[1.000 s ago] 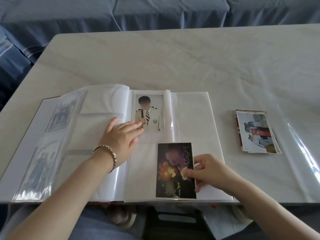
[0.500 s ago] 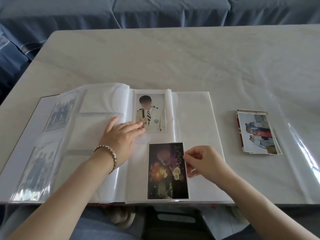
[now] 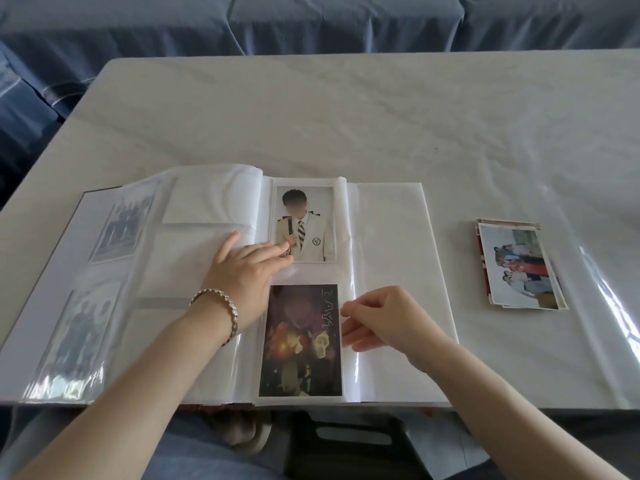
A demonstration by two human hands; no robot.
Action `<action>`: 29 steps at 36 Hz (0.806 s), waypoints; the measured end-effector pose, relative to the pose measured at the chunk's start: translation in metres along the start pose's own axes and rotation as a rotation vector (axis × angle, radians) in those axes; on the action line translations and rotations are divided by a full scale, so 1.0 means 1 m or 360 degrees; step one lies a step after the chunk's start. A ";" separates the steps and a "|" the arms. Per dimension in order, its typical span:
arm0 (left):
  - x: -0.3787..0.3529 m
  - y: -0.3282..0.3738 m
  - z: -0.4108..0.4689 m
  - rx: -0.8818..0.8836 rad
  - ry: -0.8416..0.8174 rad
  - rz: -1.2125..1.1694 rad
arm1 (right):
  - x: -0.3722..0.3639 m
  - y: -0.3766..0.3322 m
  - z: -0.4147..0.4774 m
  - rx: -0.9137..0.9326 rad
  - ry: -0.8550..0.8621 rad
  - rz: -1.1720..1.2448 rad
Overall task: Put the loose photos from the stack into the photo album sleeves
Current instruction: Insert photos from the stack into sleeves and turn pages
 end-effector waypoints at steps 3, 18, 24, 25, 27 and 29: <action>0.000 -0.001 -0.001 -0.0007 0.0017 -0.0005 | -0.002 0.004 -0.002 -0.0053 -0.0027 0.0070; 0.001 0.000 -0.001 -0.0027 0.0047 -0.0026 | -0.001 0.003 -0.003 0.0127 -0.0100 0.0130; 0.002 0.000 -0.002 -0.0036 0.0066 -0.0033 | -0.002 0.000 -0.004 0.0196 -0.0011 0.0029; 0.002 0.000 -0.002 -0.0037 0.0066 -0.0032 | -0.002 0.000 -0.004 0.0197 0.0012 0.0013; 0.002 0.000 -0.001 -0.0038 0.0066 -0.0027 | -0.002 0.000 -0.004 0.0211 0.0047 -0.0021; 0.001 0.001 -0.001 -0.0038 0.0068 -0.0032 | -0.003 0.000 -0.004 0.0222 0.0058 -0.0047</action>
Point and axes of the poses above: each hand's wrist, its own z-axis towards the middle knuckle, its own x-axis out of the back of the hand, y = z × x, the point moved 10 cm from there along z, towards the middle knuckle, and after that the axes turned 2 degrees about -y, right-handed, at the moved point
